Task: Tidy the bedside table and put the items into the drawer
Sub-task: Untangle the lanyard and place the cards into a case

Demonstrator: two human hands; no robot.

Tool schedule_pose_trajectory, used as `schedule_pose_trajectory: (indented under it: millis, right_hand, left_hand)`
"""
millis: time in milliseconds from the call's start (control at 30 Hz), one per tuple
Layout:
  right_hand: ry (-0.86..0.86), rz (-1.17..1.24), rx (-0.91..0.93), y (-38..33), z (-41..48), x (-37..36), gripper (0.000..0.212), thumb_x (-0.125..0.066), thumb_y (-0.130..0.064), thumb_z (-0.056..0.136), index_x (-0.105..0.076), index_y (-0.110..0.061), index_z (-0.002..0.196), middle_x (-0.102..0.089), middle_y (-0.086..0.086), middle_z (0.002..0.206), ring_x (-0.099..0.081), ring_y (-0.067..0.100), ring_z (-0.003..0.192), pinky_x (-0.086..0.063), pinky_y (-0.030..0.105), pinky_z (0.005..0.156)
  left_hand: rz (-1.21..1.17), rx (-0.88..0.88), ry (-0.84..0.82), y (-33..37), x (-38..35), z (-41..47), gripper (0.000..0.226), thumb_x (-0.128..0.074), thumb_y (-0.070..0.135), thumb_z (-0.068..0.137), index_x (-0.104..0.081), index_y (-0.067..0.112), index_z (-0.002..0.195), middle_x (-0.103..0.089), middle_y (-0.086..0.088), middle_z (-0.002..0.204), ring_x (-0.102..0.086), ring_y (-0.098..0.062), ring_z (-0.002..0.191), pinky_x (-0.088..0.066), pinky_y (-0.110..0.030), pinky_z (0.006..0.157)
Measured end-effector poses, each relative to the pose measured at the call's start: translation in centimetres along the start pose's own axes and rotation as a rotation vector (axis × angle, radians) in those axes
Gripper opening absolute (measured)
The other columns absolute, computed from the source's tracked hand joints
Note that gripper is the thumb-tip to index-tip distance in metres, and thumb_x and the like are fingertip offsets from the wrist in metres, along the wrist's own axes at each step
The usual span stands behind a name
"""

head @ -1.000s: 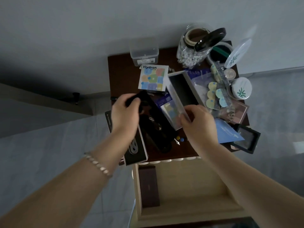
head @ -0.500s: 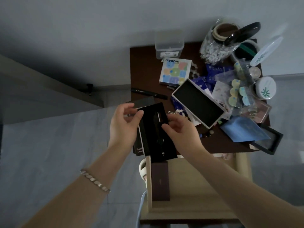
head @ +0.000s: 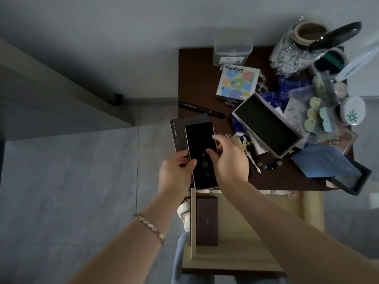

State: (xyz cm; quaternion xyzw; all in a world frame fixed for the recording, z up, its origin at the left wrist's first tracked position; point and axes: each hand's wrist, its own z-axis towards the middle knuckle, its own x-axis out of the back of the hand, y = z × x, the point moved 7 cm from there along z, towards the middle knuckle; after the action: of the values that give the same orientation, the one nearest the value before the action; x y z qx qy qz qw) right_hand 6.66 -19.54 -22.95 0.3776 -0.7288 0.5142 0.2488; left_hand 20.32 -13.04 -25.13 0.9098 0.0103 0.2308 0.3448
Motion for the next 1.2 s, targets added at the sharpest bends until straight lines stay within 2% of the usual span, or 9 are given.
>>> schedule_pose_trajectory:
  millis: [100, 167, 300, 400, 567, 733, 900, 1067, 1200]
  right_hand:
    - [-0.039, -0.005, 0.103, -0.5, -0.5, -0.8, 0.032, -0.052, -0.015, 0.092, -0.058, -0.020, 0.123, -0.057, 0.003, 0.110, -0.060, 0.023, 0.091, -0.044, 0.029, 0.067]
    - [-0.101, -0.041, 0.117, -0.7, -0.6, -1.1, 0.042, -0.049, -0.017, 0.093, -0.046, -0.024, 0.134, -0.052, 0.002, 0.115, -0.057, 0.020, 0.094, -0.044, 0.028, 0.068]
    - [-0.237, -0.150, 0.145, -0.5, -0.7, -1.5, 0.053, -0.047, -0.023, 0.095, -0.027, -0.026, 0.144, -0.041, 0.003, 0.124, -0.054, 0.019, 0.098, -0.046, 0.029, 0.076]
    - [-0.309, -0.132, 0.145, -0.3, -0.7, -1.5, 0.060, -0.049, -0.023, 0.094, -0.019, -0.028, 0.145, -0.037, 0.000, 0.131, -0.055, 0.017, 0.102, -0.045, 0.024, 0.075]
    - [-0.364, 0.060, 0.029, 0.4, -0.3, -1.2, 0.074, -0.056, -0.020, 0.089, -0.011, -0.033, 0.146, -0.032, -0.001, 0.138, -0.054, 0.015, 0.107, -0.045, 0.019, 0.074]
    - [-0.344, 0.269, -0.067, 1.5, 0.0, -1.2, 0.059, -0.056, -0.021, 0.089, -0.028, -0.038, 0.138, -0.039, 0.003, 0.128, -0.047, 0.009, 0.086, -0.038, 0.007, 0.064]
    - [-0.406, 0.202, -0.038, 1.9, -0.6, -1.6, 0.055, -0.059, -0.016, 0.088, -0.034, -0.040, 0.132, -0.036, -0.001, 0.117, -0.049, 0.006, 0.081, -0.039, 0.007, 0.061]
    - [-0.289, 0.307, -0.146, 2.7, -0.7, -1.1, 0.058, -0.067, -0.018, 0.082, -0.036, -0.033, 0.128, -0.049, 0.000, 0.116, -0.055, 0.014, 0.094, -0.049, 0.026, 0.075]
    - [-0.221, 0.326, -0.225, 3.3, -1.4, -0.9, 0.059, -0.068, -0.021, 0.081, -0.035, -0.031, 0.128, -0.057, -0.001, 0.114, -0.058, 0.016, 0.099, -0.052, 0.035, 0.082]
  left_hand:
    - [0.024, -0.025, -0.014, 0.2, 0.1, -0.1, 0.035, -0.062, 0.014, 0.087, -0.060, 0.023, 0.121, -0.066, 0.008, 0.095, -0.066, -0.016, 0.085, -0.057, -0.039, 0.078]
    - [0.108, -0.096, -0.030, 0.9, 0.0, -0.1, 0.048, -0.059, 0.013, 0.088, -0.048, 0.031, 0.131, -0.064, 0.008, 0.104, -0.064, -0.012, 0.085, -0.057, -0.033, 0.074]
    - [0.467, -0.365, -0.131, 3.3, -0.7, 0.0, 0.082, -0.059, 0.011, 0.087, -0.008, 0.034, 0.148, -0.040, 0.005, 0.137, -0.060, -0.010, 0.089, -0.053, -0.022, 0.065]
    - [0.721, -0.441, -0.189, 4.7, -0.8, 0.9, 0.092, -0.064, 0.015, 0.084, -0.001, 0.030, 0.149, -0.034, 0.004, 0.138, -0.058, -0.014, 0.085, -0.054, -0.028, 0.066]
    - [0.747, -0.396, -0.248, 5.7, -0.9, 1.8, 0.091, -0.066, 0.014, 0.080, -0.009, 0.027, 0.149, -0.039, -0.003, 0.135, -0.060, -0.020, 0.091, -0.051, -0.030, 0.072]
    - [0.689, -0.415, -0.258, 6.1, -0.8, 1.7, 0.078, -0.062, 0.014, 0.085, -0.017, 0.021, 0.148, -0.041, -0.008, 0.136, -0.060, -0.021, 0.097, -0.048, -0.022, 0.073]
    - [0.776, -0.486, -0.318, 4.7, -2.6, 0.5, 0.068, -0.051, 0.013, 0.092, -0.014, 0.022, 0.149, -0.036, -0.005, 0.140, -0.053, -0.022, 0.113, -0.048, -0.029, 0.089]
    - [0.437, -0.299, -0.195, 3.0, -1.3, 0.8, 0.071, -0.061, 0.011, 0.087, -0.024, 0.024, 0.146, -0.051, 0.000, 0.124, -0.058, -0.013, 0.100, -0.051, -0.026, 0.082]
    - [0.260, -0.102, -0.120, 1.6, -1.2, 0.5, 0.027, -0.064, 0.014, 0.085, -0.062, 0.015, 0.111, -0.066, 0.004, 0.093, -0.065, -0.014, 0.085, -0.051, -0.022, 0.070]
